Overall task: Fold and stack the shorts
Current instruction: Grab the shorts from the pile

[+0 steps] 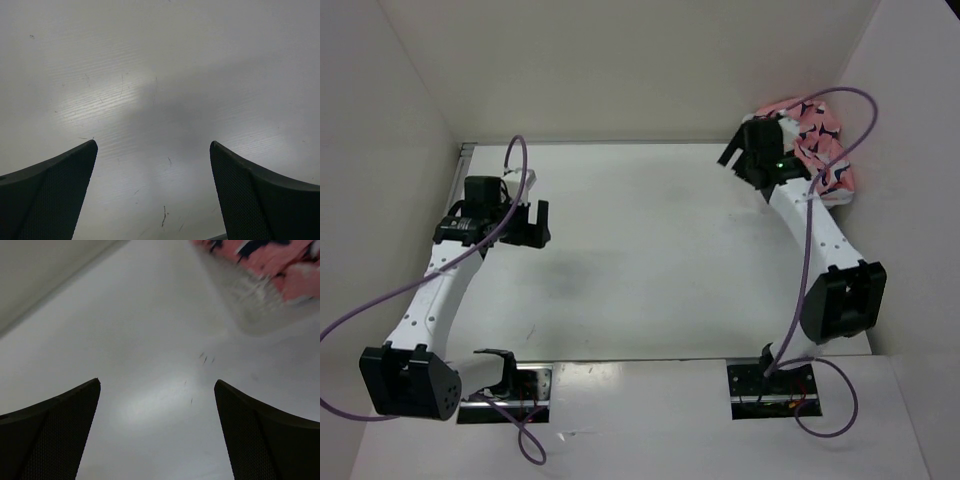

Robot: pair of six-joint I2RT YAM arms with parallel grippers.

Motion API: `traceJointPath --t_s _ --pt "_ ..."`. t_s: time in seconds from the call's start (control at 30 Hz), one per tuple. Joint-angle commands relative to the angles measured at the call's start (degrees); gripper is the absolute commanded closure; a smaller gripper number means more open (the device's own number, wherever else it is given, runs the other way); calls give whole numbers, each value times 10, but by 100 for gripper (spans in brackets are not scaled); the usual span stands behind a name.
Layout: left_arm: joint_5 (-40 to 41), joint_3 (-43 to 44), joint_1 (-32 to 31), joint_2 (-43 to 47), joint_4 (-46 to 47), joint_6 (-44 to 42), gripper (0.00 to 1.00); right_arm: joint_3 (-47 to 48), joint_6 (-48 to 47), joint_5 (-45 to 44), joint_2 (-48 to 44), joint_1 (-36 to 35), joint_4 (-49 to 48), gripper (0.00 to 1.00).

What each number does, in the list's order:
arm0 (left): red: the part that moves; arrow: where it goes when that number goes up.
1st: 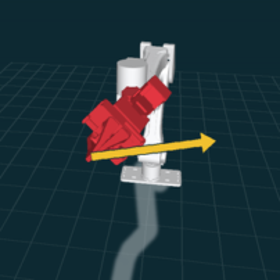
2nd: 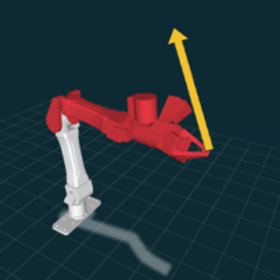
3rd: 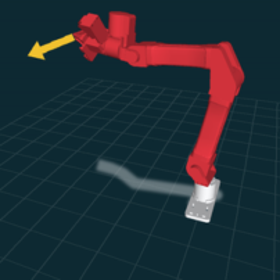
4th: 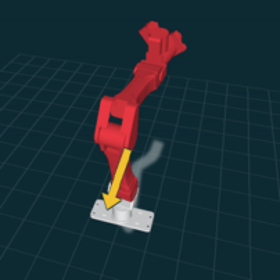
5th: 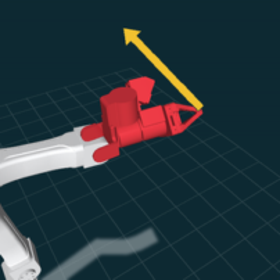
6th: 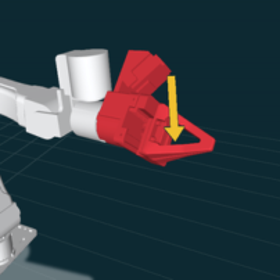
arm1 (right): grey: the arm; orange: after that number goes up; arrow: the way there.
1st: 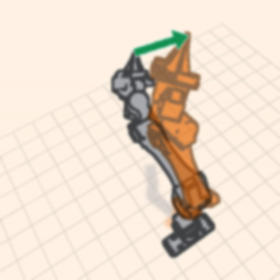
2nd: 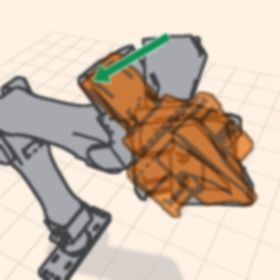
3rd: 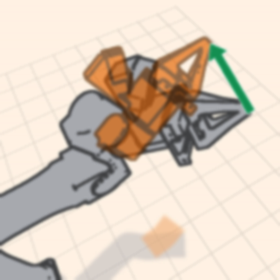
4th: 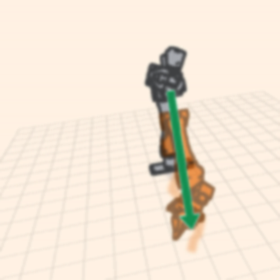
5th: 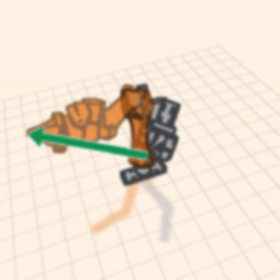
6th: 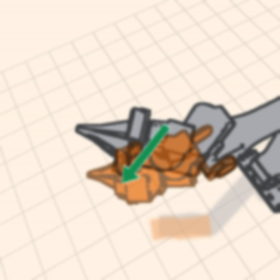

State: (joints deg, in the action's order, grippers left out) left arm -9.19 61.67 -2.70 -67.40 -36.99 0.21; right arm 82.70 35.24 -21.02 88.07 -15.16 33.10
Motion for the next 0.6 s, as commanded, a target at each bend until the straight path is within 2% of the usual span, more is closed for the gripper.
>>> traceJointPath --t_s 0.0,0.07,0.17,0.33,0.5,0.57 --pt "-3 32 -2 18 7 -2 0 84 -12 25 53 98 -26 0" --pt "8 46 -2 18 7 -2 0 126 -18 60 85 156 -21 0" --pt "21 51 -2 18 7 -2 0 183 -18 65 152 204 -16 0" --pt "-6 46 -2 11 41 -2 0 265 -5 65 285 256 1 0" --pt "-7 51 -2 -17 47 -2 0 342 2 51 360 279 1 16" --pt "-1 51 -2 -17 53 -2 0 398 2 45 403 279 28 19"
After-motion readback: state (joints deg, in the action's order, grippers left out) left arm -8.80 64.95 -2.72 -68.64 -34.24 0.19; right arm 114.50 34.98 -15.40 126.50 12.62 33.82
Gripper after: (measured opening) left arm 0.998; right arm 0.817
